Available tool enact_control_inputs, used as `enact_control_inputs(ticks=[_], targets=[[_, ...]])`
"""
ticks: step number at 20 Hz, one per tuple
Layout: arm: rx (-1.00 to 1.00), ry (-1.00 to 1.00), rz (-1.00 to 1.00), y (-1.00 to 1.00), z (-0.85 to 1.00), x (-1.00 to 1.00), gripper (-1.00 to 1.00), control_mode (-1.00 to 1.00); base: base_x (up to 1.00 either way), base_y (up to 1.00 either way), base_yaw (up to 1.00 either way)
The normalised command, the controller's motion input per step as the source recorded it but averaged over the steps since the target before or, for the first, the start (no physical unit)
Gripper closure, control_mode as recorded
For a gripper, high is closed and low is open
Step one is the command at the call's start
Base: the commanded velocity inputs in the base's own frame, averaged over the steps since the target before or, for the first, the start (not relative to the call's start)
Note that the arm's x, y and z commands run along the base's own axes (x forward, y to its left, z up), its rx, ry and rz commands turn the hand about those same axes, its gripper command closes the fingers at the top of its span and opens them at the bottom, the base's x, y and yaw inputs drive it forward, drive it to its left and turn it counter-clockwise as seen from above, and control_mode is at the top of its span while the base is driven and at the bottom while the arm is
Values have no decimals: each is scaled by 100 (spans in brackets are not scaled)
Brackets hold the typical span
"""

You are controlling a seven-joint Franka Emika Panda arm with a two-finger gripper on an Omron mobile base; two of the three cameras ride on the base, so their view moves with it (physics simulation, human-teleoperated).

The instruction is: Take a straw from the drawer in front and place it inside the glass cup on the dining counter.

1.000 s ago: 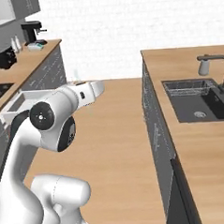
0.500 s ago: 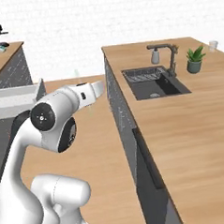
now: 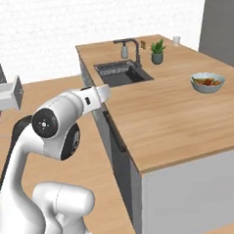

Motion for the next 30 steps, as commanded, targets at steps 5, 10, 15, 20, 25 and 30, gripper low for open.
enact_control_inputs(ticks=[5,10,15,20,25,30], targets=[[0,0,0,0,0,0,100,100,-21,-93,-18],[0,0,0,0,0,0,100,100,-2,-99,-14],[0,0,0,0,0,0,100,100,9,-97,-10],[0,0,0,0,0,0,100,100,23,-93,-8],[0,0,0,0,0,0,100,100,32,-93,-4],[0,0,0,0,0,0,100,100,41,-89,-3]])
